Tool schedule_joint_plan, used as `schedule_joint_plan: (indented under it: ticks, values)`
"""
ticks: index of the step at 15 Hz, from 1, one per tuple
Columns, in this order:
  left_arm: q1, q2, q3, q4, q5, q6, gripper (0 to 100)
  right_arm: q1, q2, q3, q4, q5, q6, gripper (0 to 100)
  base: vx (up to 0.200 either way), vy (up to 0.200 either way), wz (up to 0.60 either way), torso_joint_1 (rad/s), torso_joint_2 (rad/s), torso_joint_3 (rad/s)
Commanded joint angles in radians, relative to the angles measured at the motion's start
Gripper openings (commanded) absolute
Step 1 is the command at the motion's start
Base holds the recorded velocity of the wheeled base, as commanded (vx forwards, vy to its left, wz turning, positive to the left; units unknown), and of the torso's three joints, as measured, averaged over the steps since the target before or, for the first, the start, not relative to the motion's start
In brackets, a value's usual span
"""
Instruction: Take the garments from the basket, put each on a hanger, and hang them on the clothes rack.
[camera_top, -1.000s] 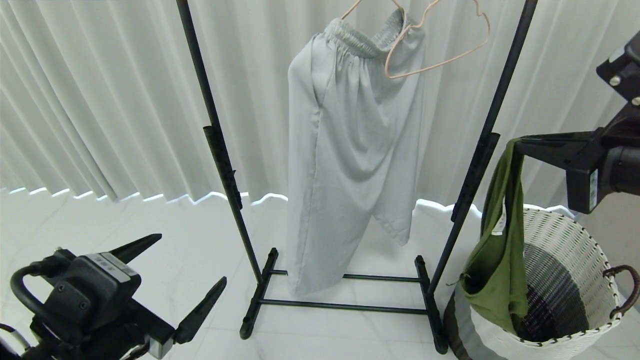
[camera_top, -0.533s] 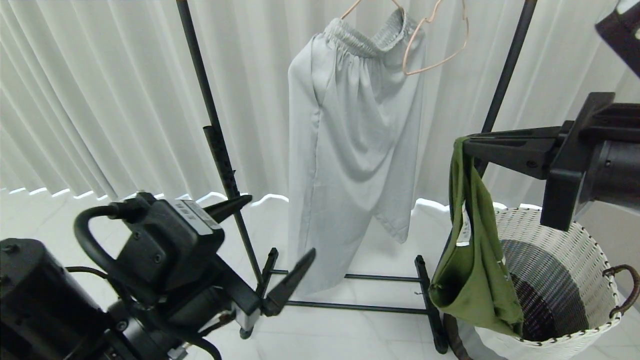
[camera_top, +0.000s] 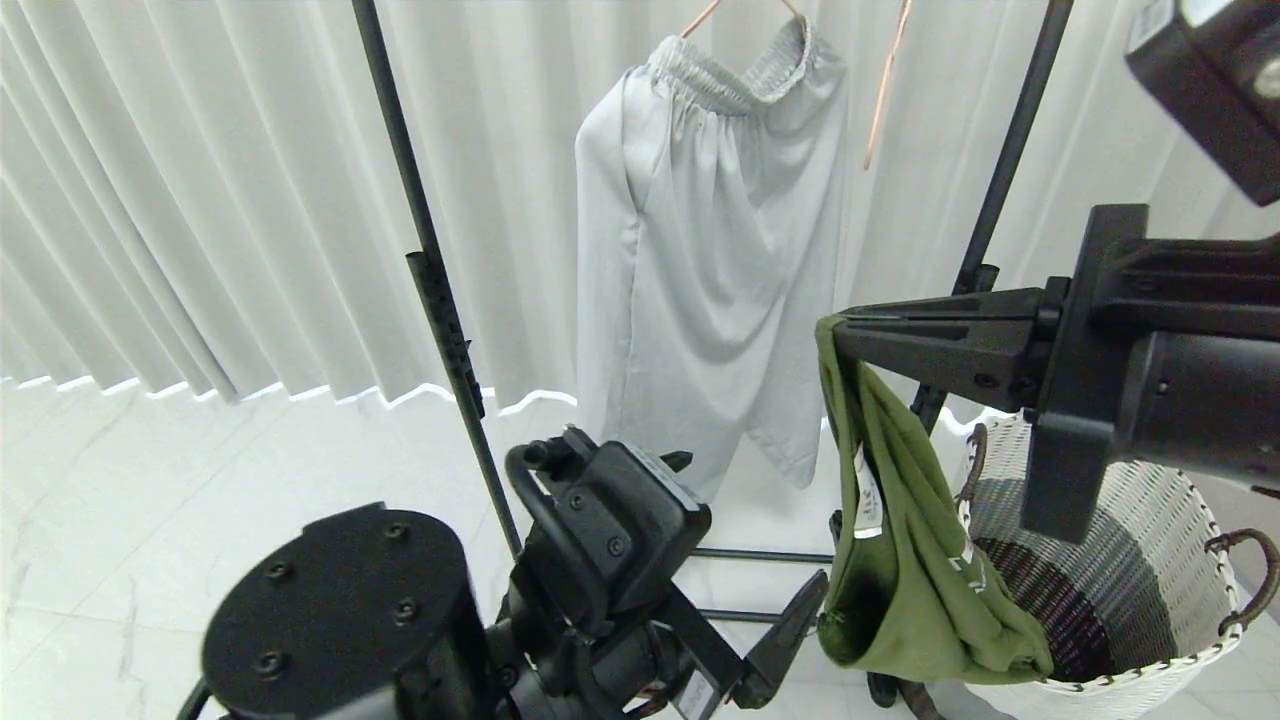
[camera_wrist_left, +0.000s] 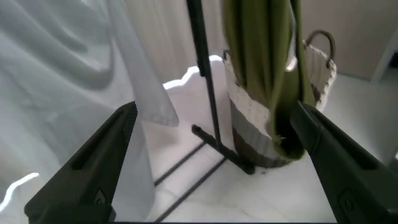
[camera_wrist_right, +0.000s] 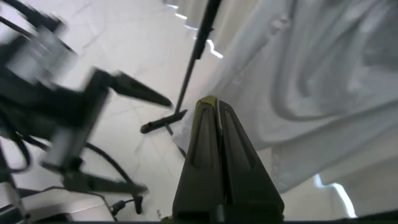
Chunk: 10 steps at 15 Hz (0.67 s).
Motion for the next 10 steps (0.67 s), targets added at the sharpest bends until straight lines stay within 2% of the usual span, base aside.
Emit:
schedule_joint_plan:
  ticks: [1, 5, 10]
  values:
    - [-0.011, 0.078, -0.004, -0.019, -0.001, -0.001, 100, 0.035, 0.017, 0.0, 0.0, 0.0, -0.001, 0, 0.0, 0.0, 0.0, 0.0, 0.0, 0.0]
    - [-0.01, 0.184, -0.012, -0.044, -0.001, -0.079, 100, 0.052, 0.027, -0.022, 0.0, 0.0, -0.001, 0, 0.0, 0.0, 0.0, 0.0, 0.0, 0.0]
    - [0.004, 0.337, -0.086, -0.097, 0.001, -0.098, 100, 0.064, 0.017, -0.037, 0.001, -0.001, -0.001, 0, 0.0, 0.0, 0.0, 0.0, 0.0, 0.0]
